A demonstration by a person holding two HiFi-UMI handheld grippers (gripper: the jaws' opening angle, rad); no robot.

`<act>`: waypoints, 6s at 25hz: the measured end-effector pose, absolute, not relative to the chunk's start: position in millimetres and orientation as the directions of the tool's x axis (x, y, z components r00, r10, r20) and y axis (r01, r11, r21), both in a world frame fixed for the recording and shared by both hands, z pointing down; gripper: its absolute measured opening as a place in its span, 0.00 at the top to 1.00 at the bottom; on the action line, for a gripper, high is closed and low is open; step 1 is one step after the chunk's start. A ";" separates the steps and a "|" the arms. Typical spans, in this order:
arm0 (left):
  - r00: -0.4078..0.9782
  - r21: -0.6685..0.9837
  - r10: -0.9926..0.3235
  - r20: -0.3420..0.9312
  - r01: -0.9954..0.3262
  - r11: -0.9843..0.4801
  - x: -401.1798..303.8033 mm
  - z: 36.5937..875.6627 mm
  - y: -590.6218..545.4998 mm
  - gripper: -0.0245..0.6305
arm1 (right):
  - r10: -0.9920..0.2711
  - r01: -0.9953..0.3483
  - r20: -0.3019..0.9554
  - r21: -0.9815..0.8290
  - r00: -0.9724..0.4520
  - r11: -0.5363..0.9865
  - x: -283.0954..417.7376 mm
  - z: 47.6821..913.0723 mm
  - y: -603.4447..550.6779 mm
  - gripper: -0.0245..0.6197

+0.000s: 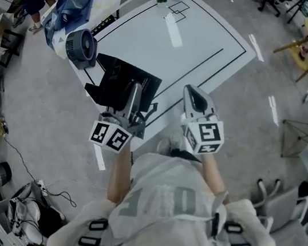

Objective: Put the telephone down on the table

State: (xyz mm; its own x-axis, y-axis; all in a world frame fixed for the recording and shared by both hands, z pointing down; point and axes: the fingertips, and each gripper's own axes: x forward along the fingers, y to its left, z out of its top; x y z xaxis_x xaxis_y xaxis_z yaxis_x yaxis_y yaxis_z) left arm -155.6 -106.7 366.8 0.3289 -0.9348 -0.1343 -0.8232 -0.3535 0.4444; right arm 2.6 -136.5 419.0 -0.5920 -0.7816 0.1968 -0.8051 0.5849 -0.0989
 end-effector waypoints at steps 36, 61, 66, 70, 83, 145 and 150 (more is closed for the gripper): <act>0.373 0.837 -0.924 0.089 -0.531 -0.134 -155.3 484.2 -203.8 0.73 | -0.755 -0.807 0.286 -0.190 -0.591 0.559 24.6 454.5 -140.4 0.95; 0.385 0.885 -0.893 0.233 -0.465 0.031 -156.1 547.3 -196.1 0.73 | -0.723 -0.790 0.322 -0.190 -0.611 0.583 9.4 468.0 -133.9 0.95; 0.377 0.896 -0.895 0.239 -0.440 0.054 -157.9 549.7 -195.7 0.73 | -0.720 -0.787 0.322 -0.189 -0.615 0.587 9.7 468.0 -130.3 0.95; 0.382 0.899 -0.893 0.238 -0.435 0.053 -158.6 548.6 -196.0 0.73 | -0.722 -0.789 0.323 -0.187 -0.612 0.586 10.5 467.1 -128.0 0.95; 0.463 0.937 -0.866 0.188 -0.349 0.017 -153.6 546.7 -195.7 0.73 | -0.719 -0.786 0.323 -0.190 -0.616 0.588 8.4 465.8 -122.0 0.95; 0.066 0.844 -0.923 0.379 -0.434 0.316 -232.1 540.6 -144.4 0.48 | -0.696 -0.761 0.318 -0.173 -0.644 0.626 -17.9 462.2 -90.5 0.95; 0.037 0.822 -0.932 0.361 -0.485 0.299 -241.3 524.6 -139.5 0.48 | -0.694 -0.757 0.310 -0.173 -0.650 0.630 -20.2 460.4 -88.7 0.95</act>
